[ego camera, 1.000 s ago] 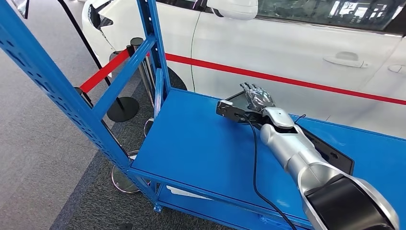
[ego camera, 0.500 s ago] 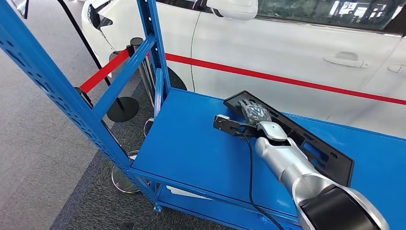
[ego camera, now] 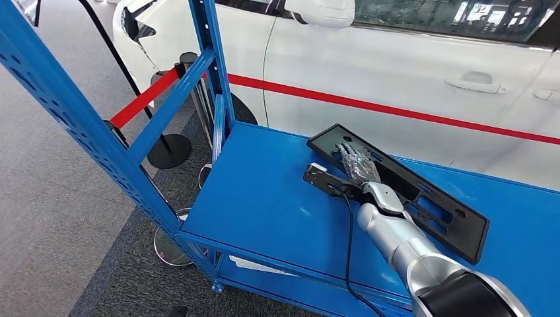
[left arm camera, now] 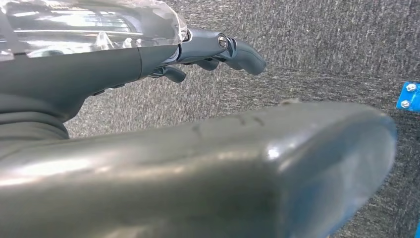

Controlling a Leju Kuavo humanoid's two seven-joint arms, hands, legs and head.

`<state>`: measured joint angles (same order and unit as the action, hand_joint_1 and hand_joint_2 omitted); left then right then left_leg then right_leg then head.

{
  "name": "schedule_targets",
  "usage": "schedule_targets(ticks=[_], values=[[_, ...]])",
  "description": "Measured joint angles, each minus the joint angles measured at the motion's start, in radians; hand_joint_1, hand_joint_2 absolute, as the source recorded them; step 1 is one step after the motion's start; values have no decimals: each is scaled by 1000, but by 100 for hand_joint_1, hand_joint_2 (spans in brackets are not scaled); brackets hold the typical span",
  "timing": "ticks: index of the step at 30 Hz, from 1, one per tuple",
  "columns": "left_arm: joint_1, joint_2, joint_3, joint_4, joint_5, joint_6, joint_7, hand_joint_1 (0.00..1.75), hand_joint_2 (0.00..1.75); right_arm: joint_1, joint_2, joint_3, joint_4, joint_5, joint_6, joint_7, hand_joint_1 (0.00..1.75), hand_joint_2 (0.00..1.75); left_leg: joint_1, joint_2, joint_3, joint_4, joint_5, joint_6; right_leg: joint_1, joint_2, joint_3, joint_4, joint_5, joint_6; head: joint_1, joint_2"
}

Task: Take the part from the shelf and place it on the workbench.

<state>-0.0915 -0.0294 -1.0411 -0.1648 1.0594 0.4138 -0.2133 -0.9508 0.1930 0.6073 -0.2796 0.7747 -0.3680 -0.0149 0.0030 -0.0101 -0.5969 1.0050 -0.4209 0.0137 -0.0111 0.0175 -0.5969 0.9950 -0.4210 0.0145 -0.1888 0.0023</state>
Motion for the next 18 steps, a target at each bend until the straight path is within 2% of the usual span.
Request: schedule_targets(ticks=[18], values=[[-1, 0, -18, 0, 3, -15, -3, 0, 0, 35, 0, -56, -51, 17, -41, -86, 0, 175, 0, 0, 0, 0, 0, 0, 0, 0, 0, 0, 0, 0, 0, 0]])
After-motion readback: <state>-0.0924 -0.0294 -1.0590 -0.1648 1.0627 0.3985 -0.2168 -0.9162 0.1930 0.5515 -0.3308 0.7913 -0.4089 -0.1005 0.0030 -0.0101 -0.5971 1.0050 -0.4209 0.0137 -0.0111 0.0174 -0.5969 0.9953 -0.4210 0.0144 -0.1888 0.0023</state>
